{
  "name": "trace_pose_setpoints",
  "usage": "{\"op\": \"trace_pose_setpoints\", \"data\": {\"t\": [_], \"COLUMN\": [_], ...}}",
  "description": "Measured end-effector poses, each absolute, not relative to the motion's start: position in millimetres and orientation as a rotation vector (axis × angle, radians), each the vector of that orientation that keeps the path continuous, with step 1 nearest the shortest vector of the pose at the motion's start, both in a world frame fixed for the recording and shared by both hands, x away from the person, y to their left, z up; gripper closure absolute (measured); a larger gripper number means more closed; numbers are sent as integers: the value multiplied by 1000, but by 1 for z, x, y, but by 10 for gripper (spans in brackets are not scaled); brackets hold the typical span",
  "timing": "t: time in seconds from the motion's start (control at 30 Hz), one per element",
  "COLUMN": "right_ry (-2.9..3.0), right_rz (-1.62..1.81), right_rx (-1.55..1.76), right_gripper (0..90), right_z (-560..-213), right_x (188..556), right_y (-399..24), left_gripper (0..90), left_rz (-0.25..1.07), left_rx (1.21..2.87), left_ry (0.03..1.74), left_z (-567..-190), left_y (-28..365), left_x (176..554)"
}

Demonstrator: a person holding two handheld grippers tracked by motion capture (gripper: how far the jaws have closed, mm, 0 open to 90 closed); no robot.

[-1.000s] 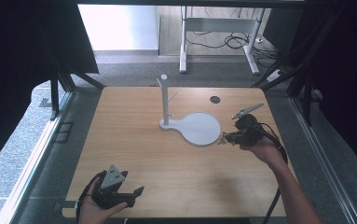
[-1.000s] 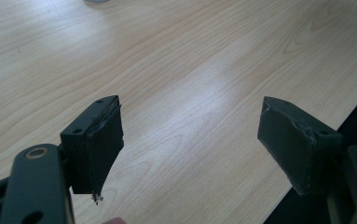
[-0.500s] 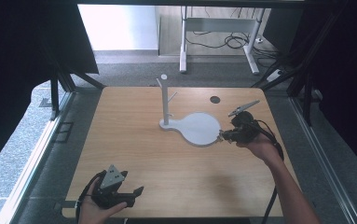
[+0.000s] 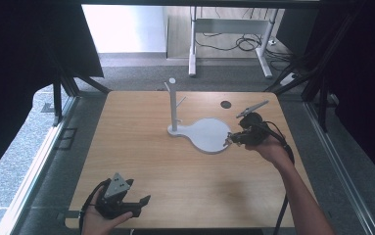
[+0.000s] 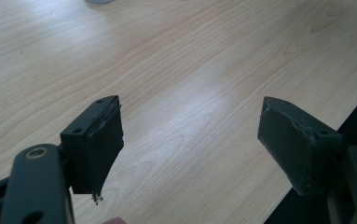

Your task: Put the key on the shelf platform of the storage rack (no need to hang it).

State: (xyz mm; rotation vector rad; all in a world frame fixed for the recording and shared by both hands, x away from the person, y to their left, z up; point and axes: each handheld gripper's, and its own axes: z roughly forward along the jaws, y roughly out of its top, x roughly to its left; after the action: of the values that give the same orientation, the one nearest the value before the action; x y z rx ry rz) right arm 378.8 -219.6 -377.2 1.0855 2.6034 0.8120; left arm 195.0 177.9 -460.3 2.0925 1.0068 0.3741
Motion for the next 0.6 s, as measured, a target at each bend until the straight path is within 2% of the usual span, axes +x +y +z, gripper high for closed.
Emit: {"op": "trace_pose_setpoints", "data": {"t": [0.6], "right_ry": [2603], "right_rz": [834], "right_rx": [1103], "right_gripper": [859], "right_z": [-379], "right_x": [397], "right_y": [-206], "left_gripper": [225], "left_rz": [377], "left_rx": [2093], "left_ry": [1009], "left_z": [-461], "left_y": [179], "left_x": [195]}}
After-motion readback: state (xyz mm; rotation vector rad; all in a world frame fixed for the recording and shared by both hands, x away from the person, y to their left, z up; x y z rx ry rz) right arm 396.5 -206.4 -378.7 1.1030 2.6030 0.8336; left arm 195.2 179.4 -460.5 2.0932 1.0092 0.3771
